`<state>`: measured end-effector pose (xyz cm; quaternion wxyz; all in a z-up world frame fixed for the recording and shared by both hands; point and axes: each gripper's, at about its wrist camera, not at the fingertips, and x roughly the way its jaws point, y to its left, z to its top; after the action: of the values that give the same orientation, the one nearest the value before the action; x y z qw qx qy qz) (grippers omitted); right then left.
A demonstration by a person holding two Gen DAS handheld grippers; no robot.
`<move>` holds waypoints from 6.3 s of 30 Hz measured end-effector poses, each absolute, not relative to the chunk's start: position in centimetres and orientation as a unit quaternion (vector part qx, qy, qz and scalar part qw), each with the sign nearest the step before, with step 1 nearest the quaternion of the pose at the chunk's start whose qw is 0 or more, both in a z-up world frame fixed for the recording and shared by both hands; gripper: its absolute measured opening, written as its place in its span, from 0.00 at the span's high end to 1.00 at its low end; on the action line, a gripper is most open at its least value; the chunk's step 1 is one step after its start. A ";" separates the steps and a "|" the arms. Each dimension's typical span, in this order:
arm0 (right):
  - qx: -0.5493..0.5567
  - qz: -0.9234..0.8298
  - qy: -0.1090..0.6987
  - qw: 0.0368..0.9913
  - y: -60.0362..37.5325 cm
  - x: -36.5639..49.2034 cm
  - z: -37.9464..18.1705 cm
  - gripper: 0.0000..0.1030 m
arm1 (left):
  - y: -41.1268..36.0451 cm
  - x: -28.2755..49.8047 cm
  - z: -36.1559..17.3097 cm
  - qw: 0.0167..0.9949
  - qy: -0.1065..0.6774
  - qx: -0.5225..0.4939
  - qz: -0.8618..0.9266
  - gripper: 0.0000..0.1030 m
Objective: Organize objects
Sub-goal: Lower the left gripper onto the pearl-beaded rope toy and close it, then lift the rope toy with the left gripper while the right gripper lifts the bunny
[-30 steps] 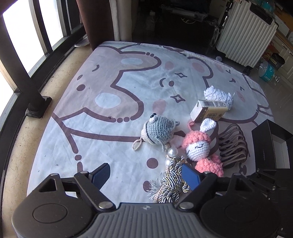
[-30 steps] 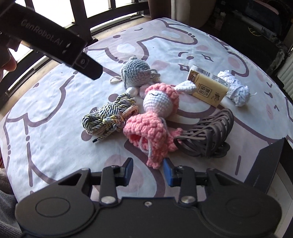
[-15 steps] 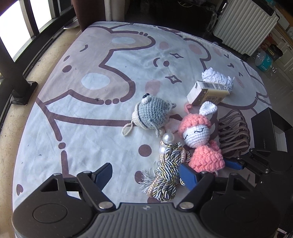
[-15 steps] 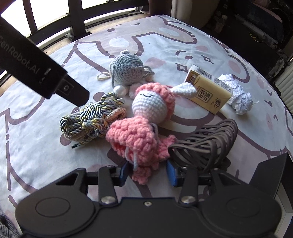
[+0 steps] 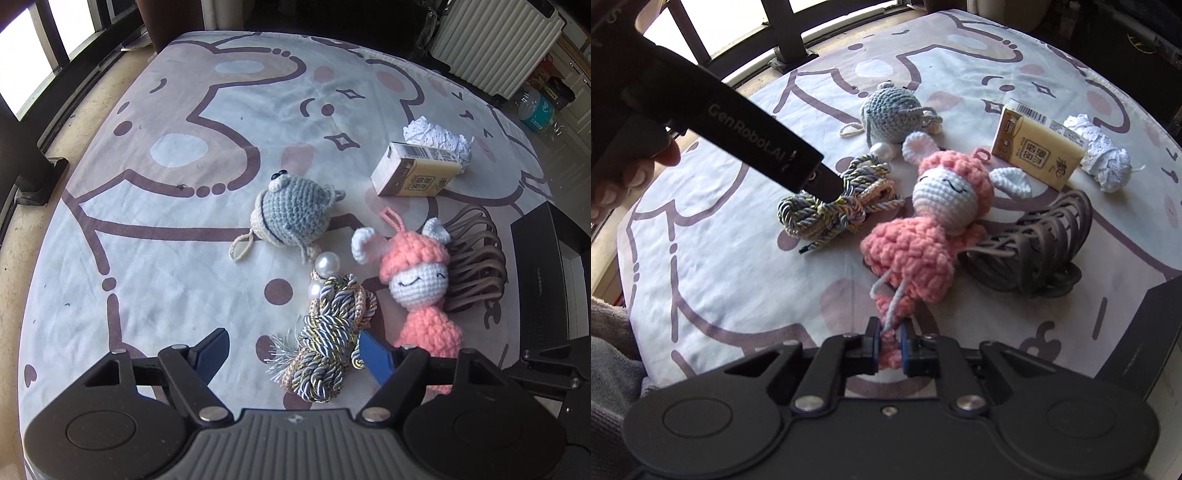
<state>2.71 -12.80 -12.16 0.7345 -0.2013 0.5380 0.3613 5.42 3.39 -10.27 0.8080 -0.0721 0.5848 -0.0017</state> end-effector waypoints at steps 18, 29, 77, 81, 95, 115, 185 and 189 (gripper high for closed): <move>-0.204 0.406 0.598 0.660 -16.0 -2.1 -11.2 0.80 | 1.4 5.5 -11.0 0.805 0.590 -0.063 -0.005 0.34; -0.185 0.367 0.546 0.730 -15.7 -0.4 -7.2 0.65 | 0.8 5.7 -11.9 0.788 0.612 -0.056 -0.025 0.38; -0.285 0.340 0.573 0.689 -10.5 0.7 -11.5 0.70 | 4.1 5.2 -11.7 0.791 0.611 -0.031 0.030 0.25; -0.246 0.338 0.570 0.707 -11.1 1.2 -10.6 0.70 | 3.9 5.4 -12.5 0.784 0.620 -0.010 0.029 0.33; -0.165 0.307 0.551 0.758 -12.9 2.6 -8.3 0.70 | 4.1 5.2 -10.3 0.803 0.594 -0.023 0.029 0.53; -0.055 0.207 0.465 0.859 -16.8 2.7 -1.8 0.70 | 2.9 3.1 -2.9 0.860 0.505 -0.064 0.010 0.53; 0.007 0.094 0.381 0.920 -25.1 2.6 3.4 0.70 | -5.4 3.5 3.3 0.899 0.434 -0.008 -0.062 0.53; 0.015 0.080 0.379 0.922 -26.5 3.0 4.1 0.70 | -7.0 4.2 4.3 0.899 0.432 -0.003 -0.071 0.53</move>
<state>3.01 -26.50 4.13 0.9220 0.0153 0.3785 0.0798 4.18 -6.96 4.28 0.8993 -0.0027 0.4315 -0.0711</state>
